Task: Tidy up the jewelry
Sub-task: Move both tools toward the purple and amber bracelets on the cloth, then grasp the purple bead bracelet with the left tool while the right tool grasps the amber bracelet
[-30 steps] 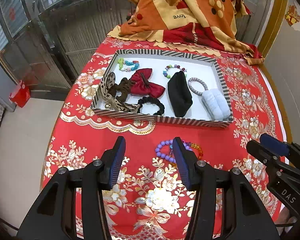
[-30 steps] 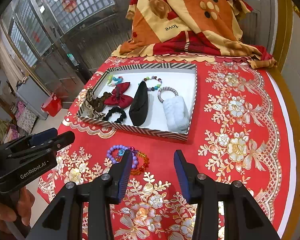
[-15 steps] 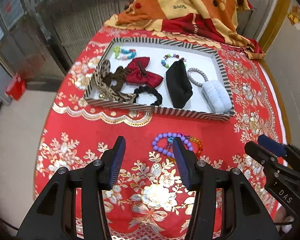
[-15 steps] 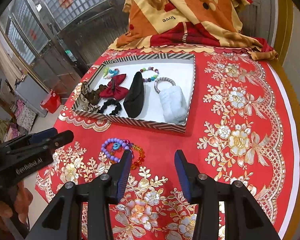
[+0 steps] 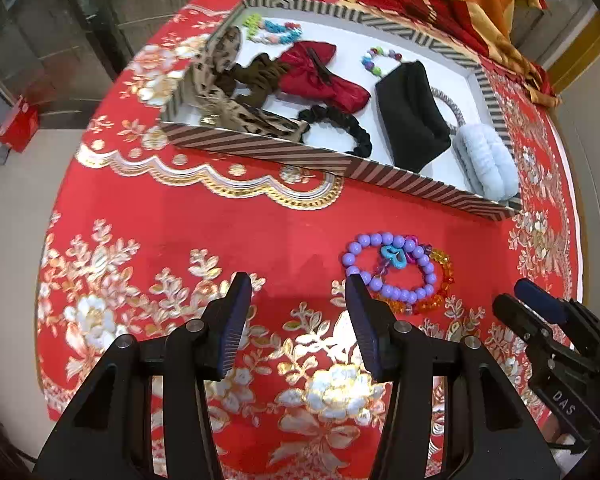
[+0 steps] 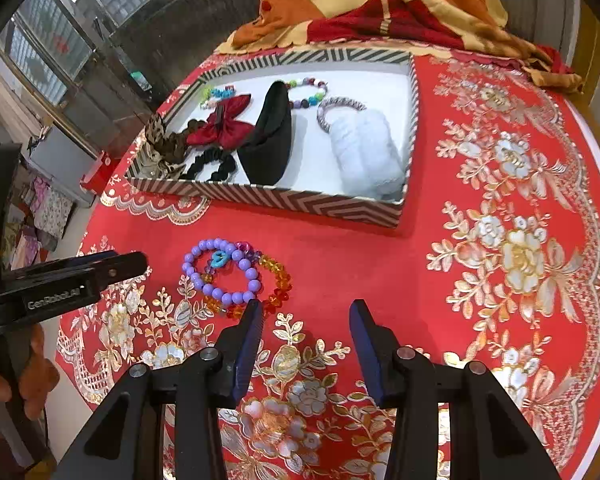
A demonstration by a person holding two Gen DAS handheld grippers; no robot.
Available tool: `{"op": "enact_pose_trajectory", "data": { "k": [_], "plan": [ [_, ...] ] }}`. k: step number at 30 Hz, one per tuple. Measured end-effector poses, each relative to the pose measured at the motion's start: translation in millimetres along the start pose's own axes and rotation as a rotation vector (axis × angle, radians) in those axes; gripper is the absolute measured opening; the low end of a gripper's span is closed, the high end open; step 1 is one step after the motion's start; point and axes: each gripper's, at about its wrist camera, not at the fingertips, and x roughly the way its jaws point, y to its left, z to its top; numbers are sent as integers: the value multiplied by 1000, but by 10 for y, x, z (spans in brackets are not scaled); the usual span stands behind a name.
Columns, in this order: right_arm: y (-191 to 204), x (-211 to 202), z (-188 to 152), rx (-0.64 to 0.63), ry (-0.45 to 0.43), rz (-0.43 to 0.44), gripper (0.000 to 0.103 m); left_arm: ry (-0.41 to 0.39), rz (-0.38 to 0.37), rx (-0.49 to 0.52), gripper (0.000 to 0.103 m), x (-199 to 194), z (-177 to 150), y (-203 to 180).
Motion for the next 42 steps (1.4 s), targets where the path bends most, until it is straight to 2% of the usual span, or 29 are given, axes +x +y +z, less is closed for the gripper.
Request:
{"op": "enact_pose_trajectory", "data": {
  "k": [6,11,17,20,23,26,28,31,33,36,42],
  "plan": [
    [23,70,19,-5,16,-8,43,26,-7,7,48,190,116,-31],
    [26,125,21,6,26,-9,43,52,32,62,48,338,137,-104],
    [36,171,44,14,32,-14,43,34,53,90,50,364,179,-155],
    [87,223,57,-2,40,-21,43,31,94,103,50,368,198,-92],
    [148,290,83,-24,41,-25,43,54,121,74,50,424,211,123],
    [199,360,132,-45,42,-36,43,69,94,23,50,414,239,310],
    [189,362,163,-38,35,-43,43,56,39,3,50,339,272,368],
    [160,359,179,-28,40,-41,43,43,-19,23,50,243,306,313],
    [151,354,184,-27,42,-47,43,69,-53,47,50,267,321,226],
    [152,344,182,-6,40,-35,43,92,-57,77,50,340,327,96],
    [169,308,150,-5,37,-44,43,89,-32,109,50,428,302,-40]
  ]
}}
